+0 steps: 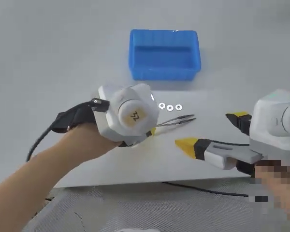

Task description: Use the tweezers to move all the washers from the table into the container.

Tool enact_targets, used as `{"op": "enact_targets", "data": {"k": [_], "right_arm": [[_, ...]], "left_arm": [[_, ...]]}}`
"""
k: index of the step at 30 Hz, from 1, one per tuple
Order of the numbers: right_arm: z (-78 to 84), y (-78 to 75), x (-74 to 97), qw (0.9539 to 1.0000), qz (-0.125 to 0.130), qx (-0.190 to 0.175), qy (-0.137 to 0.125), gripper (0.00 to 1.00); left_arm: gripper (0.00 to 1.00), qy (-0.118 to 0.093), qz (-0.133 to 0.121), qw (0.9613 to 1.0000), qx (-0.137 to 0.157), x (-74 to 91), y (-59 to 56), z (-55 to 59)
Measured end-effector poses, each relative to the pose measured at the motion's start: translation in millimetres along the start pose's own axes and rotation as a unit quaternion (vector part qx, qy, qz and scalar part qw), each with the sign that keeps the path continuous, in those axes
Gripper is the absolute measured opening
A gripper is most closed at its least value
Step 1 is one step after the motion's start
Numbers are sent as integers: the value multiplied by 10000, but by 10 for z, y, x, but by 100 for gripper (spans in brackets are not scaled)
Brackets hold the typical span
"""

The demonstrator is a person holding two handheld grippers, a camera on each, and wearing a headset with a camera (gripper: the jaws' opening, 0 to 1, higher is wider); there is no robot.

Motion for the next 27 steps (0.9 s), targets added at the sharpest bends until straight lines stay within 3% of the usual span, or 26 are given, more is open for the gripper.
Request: {"op": "enact_targets", "data": {"k": [3, 6, 9, 18, 27], "right_arm": [[-20, 140, -20, 9999, -151, 30, 37, 74], [-22, 267, -47, 9994, -327, 73, 116, 67], [-29, 380, -76, 9990, -292, 283, 199, 64], [-147, 624, -173, 9987, -246, 426, 147, 52], [-177, 730, -177, 9986, -248, 456, 36, 51]], "left_arm": [[0, -73, 56, 9999, 98, 130, -4, -43], [0, -304, -4, 9995, -23, 246, -26, -103], [0, -699, 14, 9976, -7, 351, -59, -158], [0, -973, -71, 9952, 8, 531, -71, -98], [0, -1227, -197, 9922, -113, 747, 34, -115]]}}
Point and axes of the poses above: the centre of the closed fingertips' face, and the gripper's own axes: x roughly backward along the fingers, y roughly to its left, z roughly out of its underside, the point moved 9 cm from there along x, roughly backward along the fingers, and after that the axes turned 1 degree about z, right-handed, at the moved point
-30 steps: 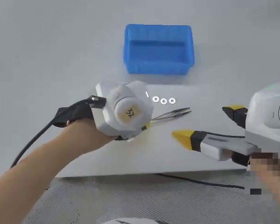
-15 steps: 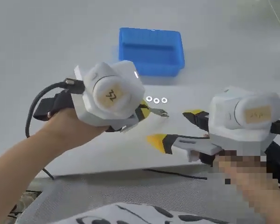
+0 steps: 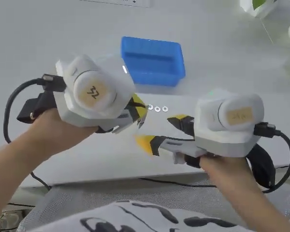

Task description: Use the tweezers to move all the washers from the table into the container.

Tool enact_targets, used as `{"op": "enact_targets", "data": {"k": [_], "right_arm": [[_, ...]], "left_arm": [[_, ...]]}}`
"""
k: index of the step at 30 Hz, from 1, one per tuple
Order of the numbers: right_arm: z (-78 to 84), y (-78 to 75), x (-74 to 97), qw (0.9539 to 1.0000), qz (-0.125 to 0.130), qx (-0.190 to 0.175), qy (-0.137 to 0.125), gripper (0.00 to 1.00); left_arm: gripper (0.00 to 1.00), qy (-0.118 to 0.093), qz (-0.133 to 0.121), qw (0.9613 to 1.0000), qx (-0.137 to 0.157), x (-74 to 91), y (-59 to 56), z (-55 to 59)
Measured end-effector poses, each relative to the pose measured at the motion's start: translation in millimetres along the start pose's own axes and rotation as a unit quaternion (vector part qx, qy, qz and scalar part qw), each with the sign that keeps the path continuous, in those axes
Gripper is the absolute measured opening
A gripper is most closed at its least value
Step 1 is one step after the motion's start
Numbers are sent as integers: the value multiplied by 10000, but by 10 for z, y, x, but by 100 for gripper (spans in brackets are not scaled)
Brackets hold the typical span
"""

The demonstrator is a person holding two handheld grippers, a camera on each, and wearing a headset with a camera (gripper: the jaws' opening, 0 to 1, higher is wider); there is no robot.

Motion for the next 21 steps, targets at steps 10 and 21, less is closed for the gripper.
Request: {"op": "enact_targets", "data": {"k": [10, 21], "right_arm": [[55, -40, 2, 9997, -180, 138, -111, 52], [102, -233, 61, 9996, -103, -61, -255, 52]], "left_arm": [[0, 16, -109, 9998, -184, 74, 112, -89], [0, 288, -9, 9990, -353, -124, 94, -3]]}}
Point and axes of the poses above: the centre of the closed fingertips' face, and the gripper's own axes: x roughly backward along the fingers, y roughly to its left, z roughly out of its underside, the point moved 9 cm from there along x, roughly backward along the fingers, and after that the axes turned 1 degree about z, right-handed, at the moved point
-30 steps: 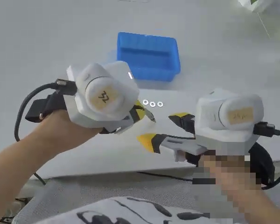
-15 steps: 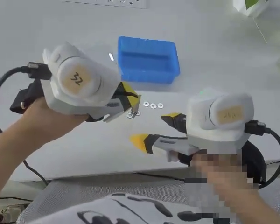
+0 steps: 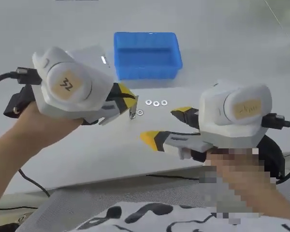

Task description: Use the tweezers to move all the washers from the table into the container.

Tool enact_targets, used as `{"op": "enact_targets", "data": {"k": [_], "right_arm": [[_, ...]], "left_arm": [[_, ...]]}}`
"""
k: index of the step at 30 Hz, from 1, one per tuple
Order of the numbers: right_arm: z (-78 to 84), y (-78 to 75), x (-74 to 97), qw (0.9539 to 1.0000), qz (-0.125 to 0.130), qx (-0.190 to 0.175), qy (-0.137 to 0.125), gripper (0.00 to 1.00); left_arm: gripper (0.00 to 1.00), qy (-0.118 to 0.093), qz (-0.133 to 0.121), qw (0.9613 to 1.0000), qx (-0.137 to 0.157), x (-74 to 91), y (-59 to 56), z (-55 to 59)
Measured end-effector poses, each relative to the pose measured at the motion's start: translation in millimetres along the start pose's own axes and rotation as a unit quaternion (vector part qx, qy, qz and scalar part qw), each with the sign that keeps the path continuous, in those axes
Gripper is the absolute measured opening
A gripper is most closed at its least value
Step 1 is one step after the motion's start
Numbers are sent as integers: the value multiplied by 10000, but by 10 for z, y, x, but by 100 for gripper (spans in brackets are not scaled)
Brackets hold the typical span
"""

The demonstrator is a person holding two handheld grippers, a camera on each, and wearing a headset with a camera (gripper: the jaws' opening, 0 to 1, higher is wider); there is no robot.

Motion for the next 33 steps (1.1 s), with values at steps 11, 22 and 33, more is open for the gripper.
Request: {"op": "enact_targets", "data": {"k": [11, 22, 33], "right_arm": [[-14, 0, -85, 10000, -25, -36, 59, 52], [-74, 44, -223, 9996, -171, 132, 153, 50], [-225, -22, -568, 9903, -831, 1045, 376, 26]], "left_arm": [[0, -234, 132, 9995, 173, 45, 45, -33], [0, -276, 285, 9989, 230, 36, 55, 78], [0, -214, 286, 9991, 245, 74, 37, 112]]}}
Point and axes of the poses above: the centre of the closed fingertips' face, and the gripper's own axes: x roughly backward along the fingers, y roughly to its left, z roughly out of its underside, the point moved 9 cm from there along x, roughly backward along the fingers, and after that the axes turned 1 degree about z, right-handed, at the moved point
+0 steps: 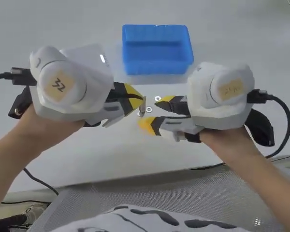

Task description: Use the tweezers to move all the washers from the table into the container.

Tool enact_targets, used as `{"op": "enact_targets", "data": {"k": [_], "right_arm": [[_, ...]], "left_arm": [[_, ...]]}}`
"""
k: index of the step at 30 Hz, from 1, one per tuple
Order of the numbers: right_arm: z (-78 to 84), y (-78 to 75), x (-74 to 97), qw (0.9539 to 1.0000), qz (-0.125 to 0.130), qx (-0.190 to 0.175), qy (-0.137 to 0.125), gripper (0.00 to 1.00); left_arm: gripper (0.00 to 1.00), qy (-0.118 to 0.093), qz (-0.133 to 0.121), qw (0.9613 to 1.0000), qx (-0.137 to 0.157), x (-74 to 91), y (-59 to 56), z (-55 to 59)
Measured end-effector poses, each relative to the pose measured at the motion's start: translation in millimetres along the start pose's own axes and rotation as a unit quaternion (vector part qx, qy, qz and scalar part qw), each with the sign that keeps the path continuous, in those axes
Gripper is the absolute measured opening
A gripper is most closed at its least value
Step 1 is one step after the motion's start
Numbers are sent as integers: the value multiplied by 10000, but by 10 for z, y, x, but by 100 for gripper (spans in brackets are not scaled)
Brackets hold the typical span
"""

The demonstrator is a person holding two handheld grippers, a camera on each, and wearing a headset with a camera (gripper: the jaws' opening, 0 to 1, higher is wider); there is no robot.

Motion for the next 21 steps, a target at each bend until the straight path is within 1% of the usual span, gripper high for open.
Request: {"op": "enact_targets", "data": {"k": [1, 3, 4, 5, 7, 9, 10, 11, 12, 15, 17, 18, 19, 21], "right_arm": [[6, -23, -54, 9996, 1, 248, 144, 24], [7, -55, -127, 9974, 31, 657, 292, 20], [18, -67, -153, 9968, 17, 725, 328, 19], [11, -72, -178, 9967, -22, 752, 309, 17], [-19, -86, -191, 9965, -172, 770, 285, 11], [-46, -102, -212, 9959, -259, 826, 276, 11], [-52, -112, -216, 9951, -287, 891, 318, 11], [-59, -130, -225, 9940, -270, 989, 370, 11], [-62, -130, -222, 9932, -334, 1051, 380, 12], [-59, -134, -229, 9920, -471, 1106, 390, 10], [-39, -142, -238, 9884, -557, 1312, 522, 9], [-37, -151, -247, 9856, -552, 1502, 555, 9], [-39, -152, -247, 9840, -561, 1599, 558, 8], [-47, -154, -253, 9834, -609, 1612, 577, 8]], "left_arm": [[0, 9, -1, 10000, -10, -2, -6, -2], [0, 48, -30, 10000, -76, -1, -17, -6], [0, 71, -41, 9999, -83, 3, -20, -6], [0, 81, -49, 9999, -81, 4, -23, -3], [0, 91, -62, 9999, -67, 10, -26, 5], [0, 113, -70, 9999, -7, 19, -22, 11], [0, 111, -59, 9999, 18, 20, -18, 13], [0, 108, 10, 9999, 65, 17, -20, 12], [0, 114, 17, 9999, 101, 15, -15, 9], [0, 96, -9, 9999, 105, 3, -10, 8], [0, 104, 9, 9999, 123, 1, -14, 12], [0, 108, 25, 9999, 105, -1, -18, 12], [0, 114, 38, 9999, 79, -2, -24, 12], [0, 127, 58, 9999, 52, -4, -22, 19]]}}
Point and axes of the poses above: the centre of the closed fingertips' face, and the gripper's own axes: x roughly backward along the fingers, y roughly to its left, z roughly out of its underside, the point moved 9 cm from there along x, roughly backward along the fingers, and after that the axes turned 1 degree about z, right-handed, at the moved point
